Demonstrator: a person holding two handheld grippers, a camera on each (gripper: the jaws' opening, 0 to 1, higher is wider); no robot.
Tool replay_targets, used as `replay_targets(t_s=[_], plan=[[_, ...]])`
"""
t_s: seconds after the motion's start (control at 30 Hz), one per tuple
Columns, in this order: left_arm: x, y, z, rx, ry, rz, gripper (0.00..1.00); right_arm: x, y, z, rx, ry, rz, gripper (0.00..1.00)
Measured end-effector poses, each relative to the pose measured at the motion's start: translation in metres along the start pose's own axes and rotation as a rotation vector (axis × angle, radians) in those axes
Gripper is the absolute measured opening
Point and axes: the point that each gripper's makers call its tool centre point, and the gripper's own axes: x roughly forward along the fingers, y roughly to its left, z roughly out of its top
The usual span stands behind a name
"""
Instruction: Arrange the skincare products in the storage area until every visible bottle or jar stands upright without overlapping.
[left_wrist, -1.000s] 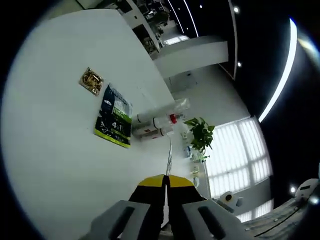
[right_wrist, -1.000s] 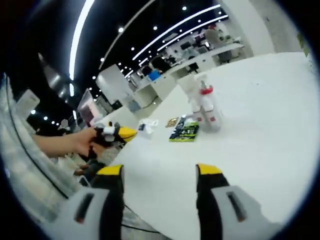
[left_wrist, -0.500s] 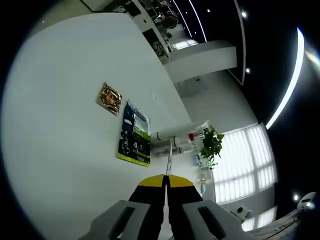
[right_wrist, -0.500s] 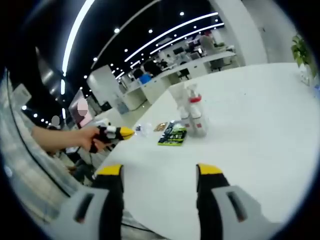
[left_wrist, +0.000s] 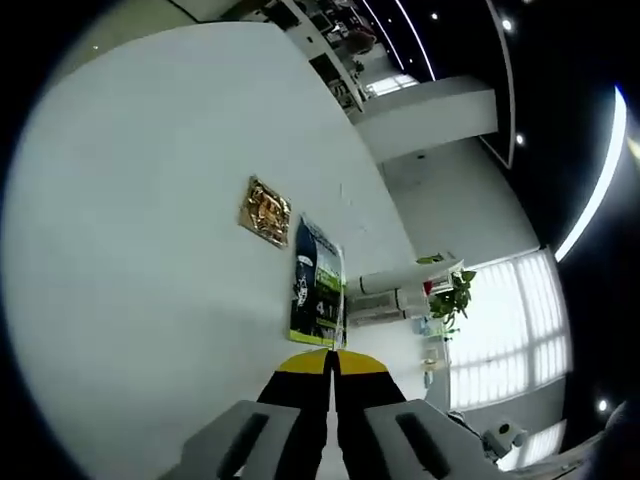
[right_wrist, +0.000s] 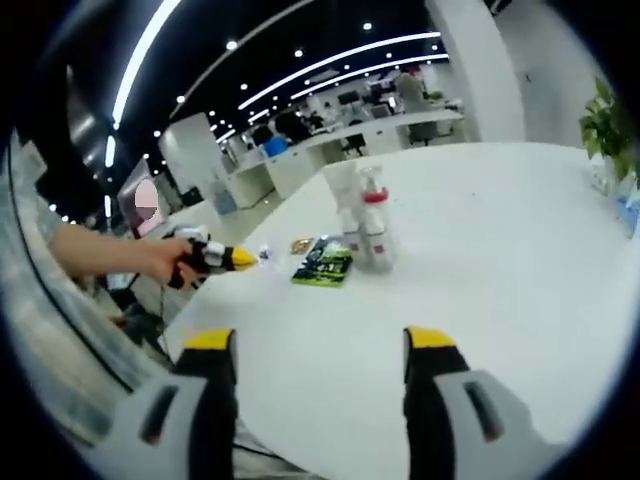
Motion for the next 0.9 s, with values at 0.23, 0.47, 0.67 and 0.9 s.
replay_targets(t_s=[0.23, 0.47, 0.67, 0.9], plan=[[0.005, 0.017, 0.012, -0.02, 0.013, 0.034, 0.0, 0.005, -0.004, -0.004, 0.002, 0.019, -0.019, 0.64], [0.017, 0.029, 0.024, -0.034, 0.026, 0.069, 0.0, 0.009, -0.011, -0.005, 0.048, 0.025, -0.041, 0.62], [0.023, 0.037, 0.028, -0.037, 0.044, 0.097, 0.0, 0.014, -0.012, -0.003, 0.045, 0.033, -0.043, 0.62], [0.024, 0.047, 0.028, -0.043, 0.048, 0.132, 0.0, 0.017, -0.014, -0.002, 0.053, 0.045, -0.045, 0.62]])
